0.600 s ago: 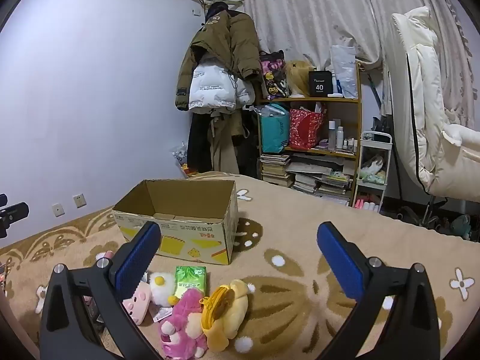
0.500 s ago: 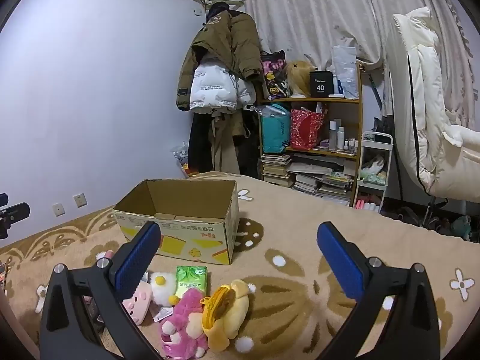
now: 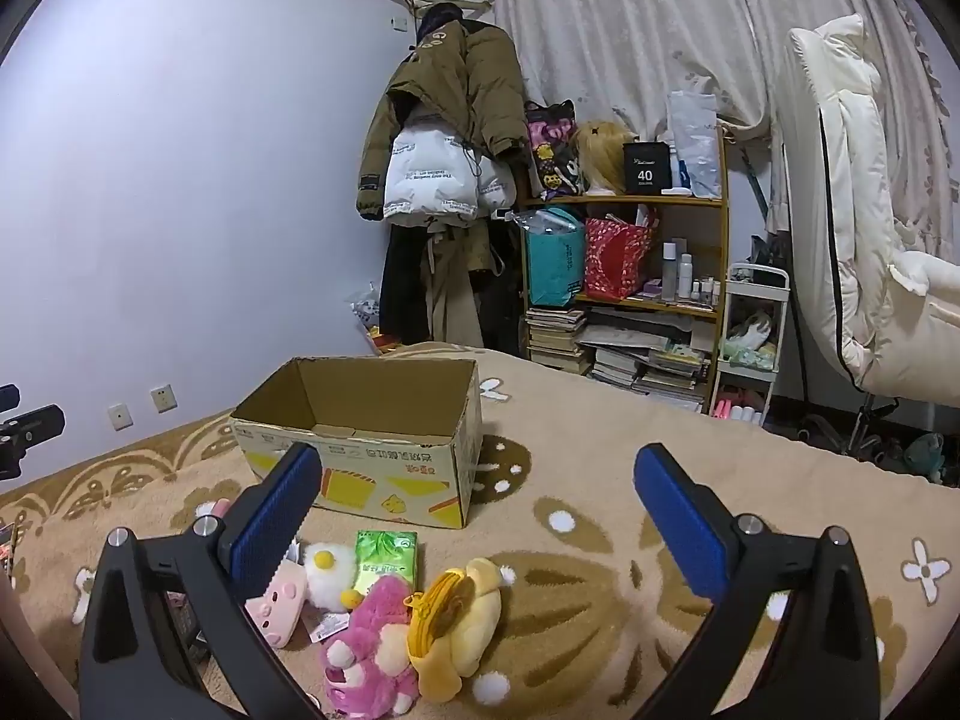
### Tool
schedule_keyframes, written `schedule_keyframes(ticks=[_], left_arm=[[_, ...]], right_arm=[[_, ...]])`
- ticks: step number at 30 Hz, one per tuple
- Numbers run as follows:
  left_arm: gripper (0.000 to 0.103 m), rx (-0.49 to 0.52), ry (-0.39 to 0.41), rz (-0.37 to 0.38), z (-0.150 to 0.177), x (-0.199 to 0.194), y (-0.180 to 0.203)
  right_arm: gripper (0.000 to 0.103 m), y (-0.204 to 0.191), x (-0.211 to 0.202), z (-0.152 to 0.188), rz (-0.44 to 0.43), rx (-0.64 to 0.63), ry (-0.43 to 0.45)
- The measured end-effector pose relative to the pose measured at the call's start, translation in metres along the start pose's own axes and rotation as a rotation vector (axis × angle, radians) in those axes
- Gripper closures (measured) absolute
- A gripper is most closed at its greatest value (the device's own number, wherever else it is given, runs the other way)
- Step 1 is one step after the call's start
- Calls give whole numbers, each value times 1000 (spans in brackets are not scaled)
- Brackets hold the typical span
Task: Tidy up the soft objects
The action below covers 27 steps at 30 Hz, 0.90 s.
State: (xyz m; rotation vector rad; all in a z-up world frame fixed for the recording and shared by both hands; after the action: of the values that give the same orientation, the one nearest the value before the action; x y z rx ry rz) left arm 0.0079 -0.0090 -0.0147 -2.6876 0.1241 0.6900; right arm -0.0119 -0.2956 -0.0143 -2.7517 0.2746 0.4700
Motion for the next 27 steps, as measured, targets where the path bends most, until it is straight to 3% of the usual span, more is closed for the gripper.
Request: schedule_keyframes(ticks=[27], left_arm=[[0, 5, -1, -2, 0, 1, -9]], right_arm=[[0, 1, 0, -1, 1, -9, -2]])
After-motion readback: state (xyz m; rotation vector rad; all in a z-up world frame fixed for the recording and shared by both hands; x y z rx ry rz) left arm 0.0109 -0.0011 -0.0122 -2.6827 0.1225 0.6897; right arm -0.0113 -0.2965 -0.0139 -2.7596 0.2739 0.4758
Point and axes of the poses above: each gripper's, at about its wrist camera, not at the fingertips, and x roughly the way its jaws point, y to its right, z to its underside, the point moved 1 cm from there along x, roughly the way its jaws point, and after that the axes turned 13 degrees about x, right-handed, at the moved point
